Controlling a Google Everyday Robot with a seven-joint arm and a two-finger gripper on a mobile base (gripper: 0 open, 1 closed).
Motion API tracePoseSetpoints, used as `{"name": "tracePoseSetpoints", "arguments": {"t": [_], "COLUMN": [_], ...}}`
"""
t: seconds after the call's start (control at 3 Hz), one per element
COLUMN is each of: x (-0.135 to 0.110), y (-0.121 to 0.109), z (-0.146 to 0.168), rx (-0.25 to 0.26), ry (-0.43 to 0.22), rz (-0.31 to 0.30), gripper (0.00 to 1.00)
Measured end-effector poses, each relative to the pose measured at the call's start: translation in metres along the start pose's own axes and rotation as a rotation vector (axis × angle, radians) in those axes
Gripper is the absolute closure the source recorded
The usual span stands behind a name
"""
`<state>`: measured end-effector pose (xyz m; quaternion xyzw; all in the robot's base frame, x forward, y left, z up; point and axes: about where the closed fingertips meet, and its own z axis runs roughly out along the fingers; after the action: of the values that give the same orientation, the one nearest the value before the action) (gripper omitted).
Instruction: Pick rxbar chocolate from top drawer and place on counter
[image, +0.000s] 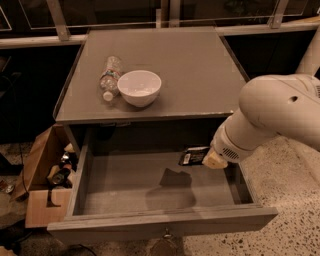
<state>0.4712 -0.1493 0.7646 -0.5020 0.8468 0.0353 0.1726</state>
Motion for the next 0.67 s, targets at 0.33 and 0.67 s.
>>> {"name": "tracePoseSetpoints", "arguments": {"t": [0.33, 0.67], "x": [-0.0003, -0.0014], "y": [-0.0039, -0.0035], "z": [-0.0367, -0.0395], "rx": [0.079, 0.084], "ry": [-0.009, -0.010], "rz": [0.022, 0.020], "gripper": [1.00, 1.00]}}
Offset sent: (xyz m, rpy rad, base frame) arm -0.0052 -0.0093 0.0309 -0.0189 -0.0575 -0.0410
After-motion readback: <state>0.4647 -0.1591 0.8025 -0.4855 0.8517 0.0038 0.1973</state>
